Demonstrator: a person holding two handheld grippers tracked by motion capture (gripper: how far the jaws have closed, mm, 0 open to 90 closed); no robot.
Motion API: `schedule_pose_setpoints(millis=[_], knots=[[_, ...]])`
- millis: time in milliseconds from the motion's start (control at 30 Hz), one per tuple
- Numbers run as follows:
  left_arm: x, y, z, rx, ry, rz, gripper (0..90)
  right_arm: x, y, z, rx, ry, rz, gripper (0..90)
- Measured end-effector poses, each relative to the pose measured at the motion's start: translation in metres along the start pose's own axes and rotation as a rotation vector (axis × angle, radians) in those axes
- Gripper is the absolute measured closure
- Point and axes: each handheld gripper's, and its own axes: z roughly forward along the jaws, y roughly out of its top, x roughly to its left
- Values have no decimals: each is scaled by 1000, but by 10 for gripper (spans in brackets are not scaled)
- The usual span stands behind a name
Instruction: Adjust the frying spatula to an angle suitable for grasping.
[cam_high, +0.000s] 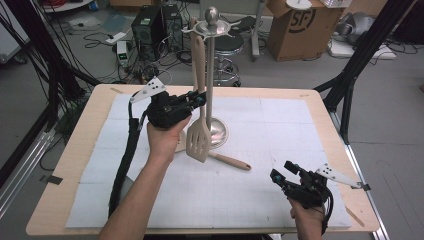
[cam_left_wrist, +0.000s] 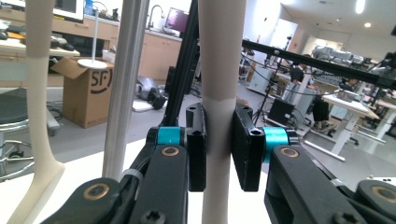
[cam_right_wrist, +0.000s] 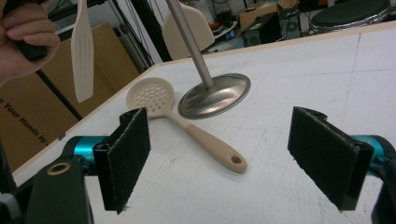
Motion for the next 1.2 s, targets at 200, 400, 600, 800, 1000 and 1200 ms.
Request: schedule_pose_setpoints(millis=[200,400,600,800,1000,1200], knots=[[-2,2,3,17,10,2,775,-1,0,-1,-2,-2,-3,199],[2,1,8,46,23,-8,774,0,0,-1,-6,0,0,199],[3,-1,10,45,22,-10,772,-1,0,-2,-8,-1,-1,199],[6,-6,13,28,-7,-38,748,0,0,-3,-8,-1,4,199],[14,-8,11,-12,-8,-89,553,0,0,-3,-7,2,1,200],[17,-10,2,-61,-6,-118,533,0,0,-2,-3,2,-1,200]])
